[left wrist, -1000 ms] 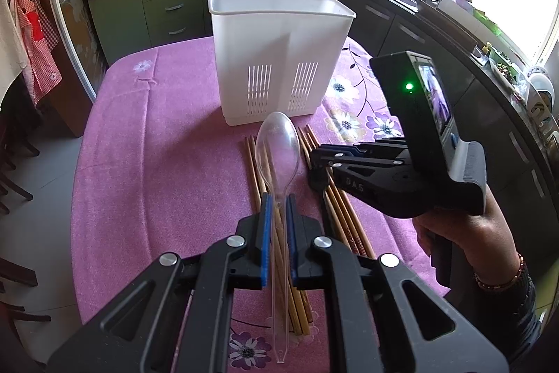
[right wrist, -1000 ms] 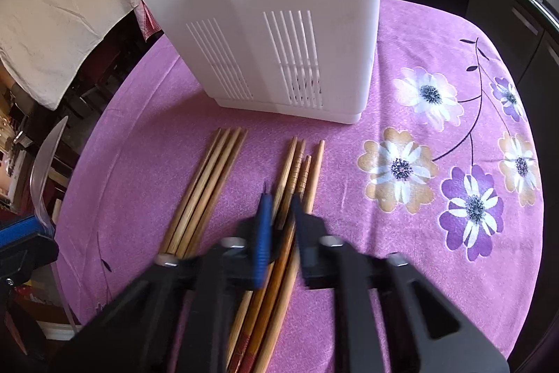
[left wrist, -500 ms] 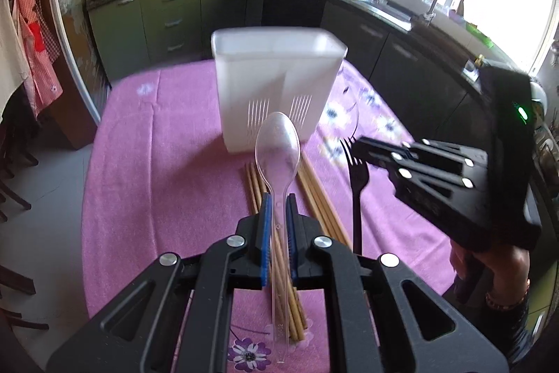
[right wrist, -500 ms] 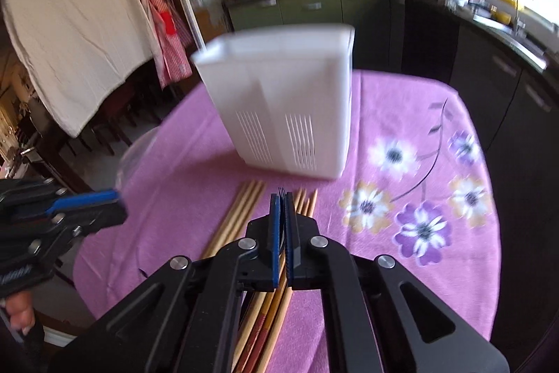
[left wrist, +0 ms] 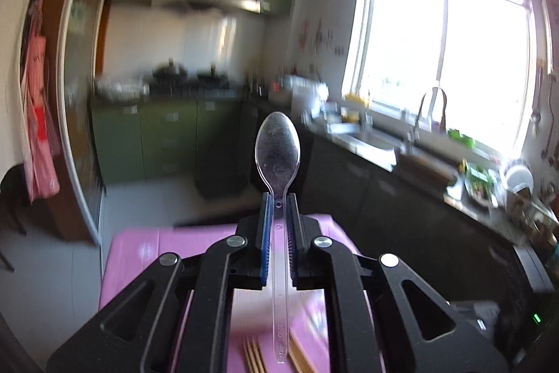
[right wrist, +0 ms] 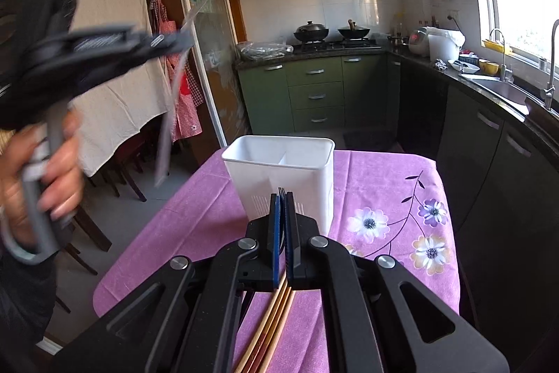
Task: Organize utensils
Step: 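Carry spoon and fork over the white holder, drop them in, opening both grippers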
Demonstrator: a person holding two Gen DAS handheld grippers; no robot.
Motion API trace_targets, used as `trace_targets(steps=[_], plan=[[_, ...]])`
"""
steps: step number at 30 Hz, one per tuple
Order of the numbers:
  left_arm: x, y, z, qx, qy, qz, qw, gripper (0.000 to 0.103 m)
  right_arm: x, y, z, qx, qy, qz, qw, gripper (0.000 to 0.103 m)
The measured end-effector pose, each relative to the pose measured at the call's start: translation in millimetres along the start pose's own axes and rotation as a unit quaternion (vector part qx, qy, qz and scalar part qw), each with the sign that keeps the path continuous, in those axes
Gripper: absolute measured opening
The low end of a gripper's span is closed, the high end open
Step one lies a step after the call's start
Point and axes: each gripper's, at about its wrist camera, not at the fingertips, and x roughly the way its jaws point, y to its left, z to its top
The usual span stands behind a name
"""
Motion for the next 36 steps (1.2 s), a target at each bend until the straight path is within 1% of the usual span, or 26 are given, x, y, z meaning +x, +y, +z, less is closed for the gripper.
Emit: trace_targets(steps=[2,4,6,8,11,13,16,21,27,29,31,32,33,35,36], plan=[[18,0,2,0.01,-0.025,0.002,0.9996,0.008,-1,-1,2,0.001,0.0,0.003,1.0,0.003],[35,-2,1,0.027,-0.05,0.014,0.9983,0.008,-2,-4,4,0.003,-0.001,0.005,1.0,0.003],[53,-4,-3,0.043,-0.064,0.03,0.9965,0.008,-2,-7,7,0.004,-0.003,0.007,1.0,0.003],[67,-3,-9,0.048,-0.065,0.034,0.9962,0.008,-2,-11,7,0.004,-0.006,0.009,1.0,0.003],[92,-1,-21,0.046,-0.048,0.039,0.997,0.008,-3,-12,8,0.003,-0.013,0.01,1.0,0.003],[98,3,-28,0.04,-0.04,0.039,0.9976,0.008,-3,-13,9,0.003,-0.015,0.012,1.0,0.003],[99,7,-38,0.041,-0.031,0.042,0.9978,0.008,-5,-11,12,-0.001,-0.021,0.013,1.0,0.003],[97,11,-63,0.052,-0.003,0.047,0.9976,0.008,-4,-8,22,-0.007,-0.028,0.008,1.0,0.003],[88,23,-76,0.044,0.018,0.043,0.9979,0.009,-1,3,40,-0.022,-0.034,0.0,0.999,0.003],[80,25,-78,0.043,0.018,0.04,0.9981,0.013,-3,8,49,-0.031,-0.043,-0.01,0.999,0.003],[71,26,-80,0.045,0.014,0.037,0.9982,0.027,-3,13,59,-0.039,-0.054,-0.021,0.998,0.003],[66,26,-79,0.046,0.012,0.037,0.9982,0.03,-2,15,65,-0.044,-0.059,-0.029,0.997,0.003],[62,27,-79,0.044,0.01,0.036,0.9983,0.032,-1,18,72,-0.05,-0.067,-0.039,0.996,0.003],[52,29,-77,0.038,0.007,0.031,0.9988,0.032,0,22,83,-0.058,-0.08,-0.051,0.994,0.003],[46,30,-76,0.034,0.004,0.029,0.999,0.032,2,26,91,-0.065,-0.092,-0.064,0.992,0.003]])
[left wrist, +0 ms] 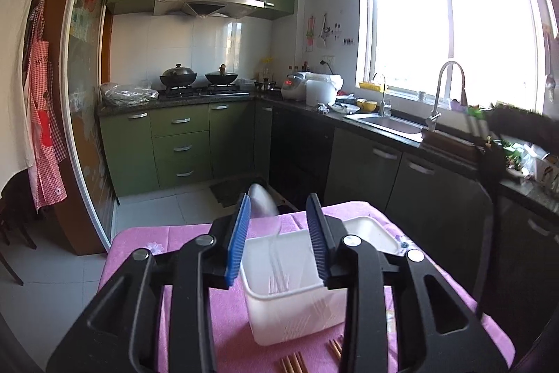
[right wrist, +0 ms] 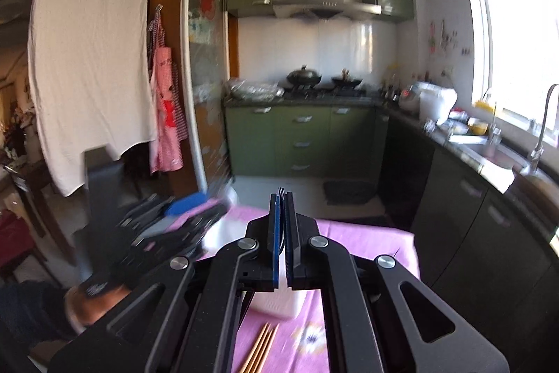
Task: Organize utensils
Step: 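Carry spoon and fork over the white holder, drop them in, opening both grippers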
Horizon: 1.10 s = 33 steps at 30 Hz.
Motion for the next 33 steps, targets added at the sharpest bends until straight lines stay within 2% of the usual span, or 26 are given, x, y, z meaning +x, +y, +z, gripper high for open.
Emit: trace_targets(steps=[5,9,13,19,23,25,27,30,33], plan=[[-32,9,4,-0.014,-0.016,-0.002,0.9998,0.034,19,4,38,-0.016,-0.061,-0.055,0.997,0.003],[-51,10,4,-0.005,-0.02,0.002,0.9998,0.036,47,8,55,-0.033,-0.085,-0.087,0.992,0.003],[-63,14,2,-0.001,-0.019,0.003,0.9998,0.037,88,16,52,-0.059,-0.078,-0.12,0.988,0.003],[-68,18,0,-0.008,-0.009,-0.003,0.9999,0.038,128,15,19,-0.06,-0.043,-0.124,0.989,0.003],[-68,16,-4,-0.007,0.001,-0.005,1.0,0.04,131,15,-1,-0.056,-0.033,-0.114,0.991,0.004],[-69,14,-6,-0.009,0.009,-0.008,0.9999,0.04,127,19,-8,-0.059,-0.03,-0.106,0.992,0.013],[-69,13,-6,-0.013,0.016,-0.011,0.9997,0.04,121,21,-10,-0.062,-0.033,-0.105,0.992,0.014],[-73,11,-7,-0.017,0.029,-0.014,0.9993,0.04,95,22,-6,-0.057,-0.048,-0.098,0.992,0.014],[-77,8,-11,-0.021,0.047,-0.015,0.9986,0.04,52,18,-6,-0.052,-0.063,-0.094,0.992,0.015]])
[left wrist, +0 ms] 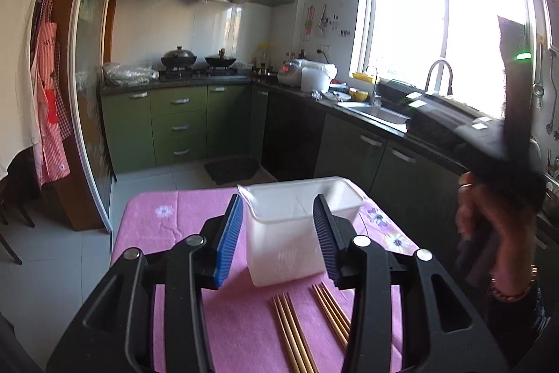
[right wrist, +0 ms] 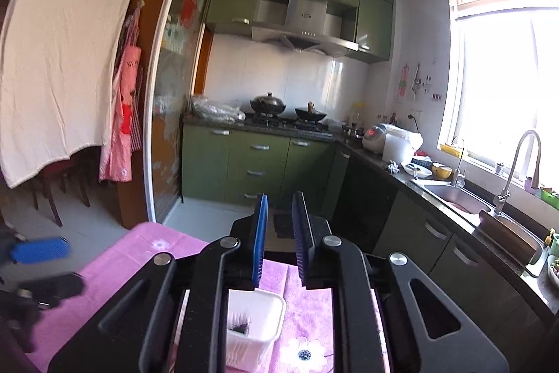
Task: Organize utensils
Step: 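Carry spoon and fork over the white holder, drop them in, opening both grippers, then lower the left gripper to the wooden chopsticks and grasp one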
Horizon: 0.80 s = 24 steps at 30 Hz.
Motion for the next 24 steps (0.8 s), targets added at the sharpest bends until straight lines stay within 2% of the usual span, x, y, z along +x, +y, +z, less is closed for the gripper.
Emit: trace_targets(steps=[2,5,9,13,16,19,24], plan=[[0,-2,-6,-0.006,0.02,0.001,0.9998,0.04,-22,-5,-3,0.0,0.0,0.0,1.0,0.015],[6,-6,-20,-0.012,0.059,0.005,0.9982,0.04,-48,-10,-21,-0.004,0.022,-0.002,1.0,0.022],[24,-9,-46,-0.015,0.127,0.003,0.9917,0.04,-64,-15,-65,-0.003,0.093,0.014,0.996,0.027],[53,-9,-72,-0.016,0.204,0.01,0.9787,0.04,-56,-15,-115,0.002,0.169,0.029,0.985,0.027],[79,-5,-91,-0.034,0.27,0.005,0.9623,0.04,-48,-19,-143,0.026,0.203,0.043,0.978,0.03],[95,-3,-105,-0.046,0.307,0.004,0.9506,0.039,-44,-24,-162,0.04,0.223,0.047,0.973,0.031],[113,0,-120,-0.048,0.335,0.017,0.9407,0.029,-40,-28,-179,0.05,0.243,0.049,0.967,0.031]])
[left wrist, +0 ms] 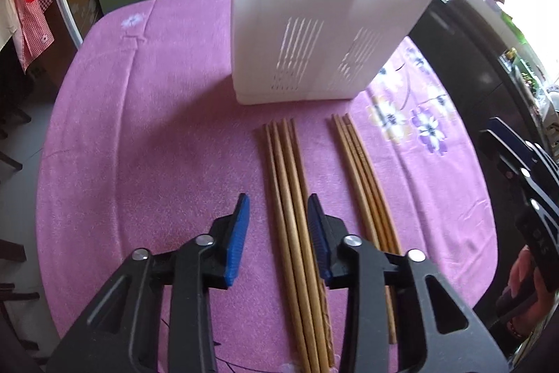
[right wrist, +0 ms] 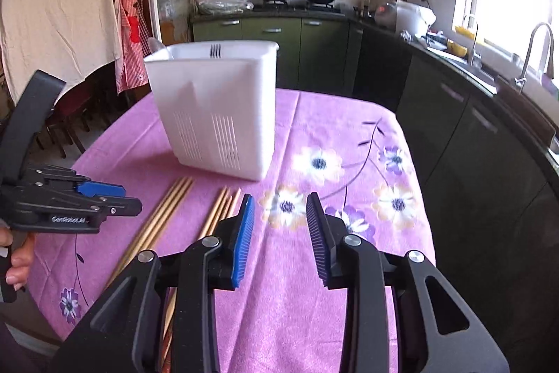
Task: Organize utensils
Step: 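Lower the left gripper to the wooden chopsticks and grasp one, then lift the chopstick upright with the left gripper while the right gripper grasps another chopstick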
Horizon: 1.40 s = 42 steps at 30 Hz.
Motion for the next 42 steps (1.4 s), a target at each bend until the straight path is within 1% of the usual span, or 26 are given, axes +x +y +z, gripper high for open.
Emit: trace_targets(steps=[2,4,13,18,24,27,29,34,39,42], plan=[[8,0,3,-0.004,0.013,-0.001,0.9999,0.026,2,-1,-1,0.002,0.004,0.0,1.0,0.032],[12,1,5,-0.002,0.023,0.0,0.9997,0.021,5,0,1,0.002,0.008,0.0,1.0,0.032],[26,1,10,0.004,0.04,0.017,0.9991,0.017,9,2,5,0.002,0.012,0.006,1.0,0.032],[32,-8,16,0.012,0.047,0.022,0.9986,0.017,11,0,5,0.004,0.015,0.005,1.0,0.035],[43,-25,19,0.03,0.054,0.035,0.9975,0.016,12,3,5,0.003,0.017,0.011,1.0,0.036],[46,-23,22,0.029,0.059,0.04,0.997,0.009,13,3,4,0.003,0.018,0.012,1.0,0.036],[47,-20,24,0.025,0.062,0.042,0.9969,0.009,14,2,4,0.004,0.019,0.013,1.0,0.038],[48,-24,25,0.031,0.057,0.048,0.9968,0.007,16,2,3,0.007,0.02,0.016,1.0,0.038],[45,-18,25,0.023,0.052,0.036,0.9977,0.006,17,2,3,0.008,0.022,0.016,1.0,0.038],[32,-9,22,0.018,0.031,0.027,0.999,0.006,17,0,2,0.01,0.022,0.016,1.0,0.038]])
